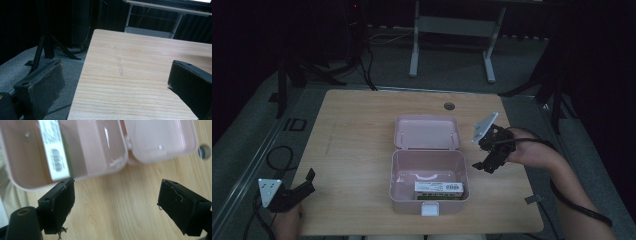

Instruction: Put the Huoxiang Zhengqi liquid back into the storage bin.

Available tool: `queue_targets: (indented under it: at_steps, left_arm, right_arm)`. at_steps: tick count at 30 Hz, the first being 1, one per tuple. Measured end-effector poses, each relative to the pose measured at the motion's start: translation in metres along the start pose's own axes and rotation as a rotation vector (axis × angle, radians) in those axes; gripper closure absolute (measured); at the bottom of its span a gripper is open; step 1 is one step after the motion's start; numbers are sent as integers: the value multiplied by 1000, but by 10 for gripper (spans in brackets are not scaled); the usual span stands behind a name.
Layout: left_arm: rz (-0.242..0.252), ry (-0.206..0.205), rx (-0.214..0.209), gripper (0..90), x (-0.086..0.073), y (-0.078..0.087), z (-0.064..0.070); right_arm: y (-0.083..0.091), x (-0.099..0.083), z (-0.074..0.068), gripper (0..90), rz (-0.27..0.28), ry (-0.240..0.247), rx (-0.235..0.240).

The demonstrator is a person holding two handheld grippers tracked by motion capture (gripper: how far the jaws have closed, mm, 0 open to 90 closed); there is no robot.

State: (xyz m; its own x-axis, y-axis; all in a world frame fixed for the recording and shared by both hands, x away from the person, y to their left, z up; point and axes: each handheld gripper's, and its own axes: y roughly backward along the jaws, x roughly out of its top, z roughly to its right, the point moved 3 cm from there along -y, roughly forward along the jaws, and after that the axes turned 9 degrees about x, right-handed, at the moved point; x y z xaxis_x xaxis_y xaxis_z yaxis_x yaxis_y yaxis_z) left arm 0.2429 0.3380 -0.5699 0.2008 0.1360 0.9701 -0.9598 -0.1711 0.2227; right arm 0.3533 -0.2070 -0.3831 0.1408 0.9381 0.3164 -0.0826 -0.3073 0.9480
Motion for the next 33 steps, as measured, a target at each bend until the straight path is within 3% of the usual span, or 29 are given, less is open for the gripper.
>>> queue_targets:
  at_steps: [5, 13, 18, 23, 27, 30, 33]
  left_arm:
    - [0, -2, 1, 7, 0, 0, 0]
    - [1, -1, 1, 7, 0, 0, 0]
    - [0, 0, 0, 7, 0, 0, 0]
    - [-1, 2, -1, 7, 0, 0, 0]
    - [0, 2, 0, 7, 0, 0, 0]
    - [0, 1, 1, 7, 0, 0, 0]
    - [0, 0, 1, 7, 0, 0, 0]
  right_arm:
    - [-15, -24, 9, 137, -19, -45, -19]
    - [-51, -50, 21, 137, -3, -105, -46]
    - [-71, -64, 31, 136, 77, -157, -138]
    - [-89, -78, 34, 136, 163, -212, -163]
    - [-102, -91, 36, 134, 223, -247, -222]
    - [-109, -104, 38, 134, 306, -307, -249]
    - [-115, -115, 38, 133, 338, -347, -285]
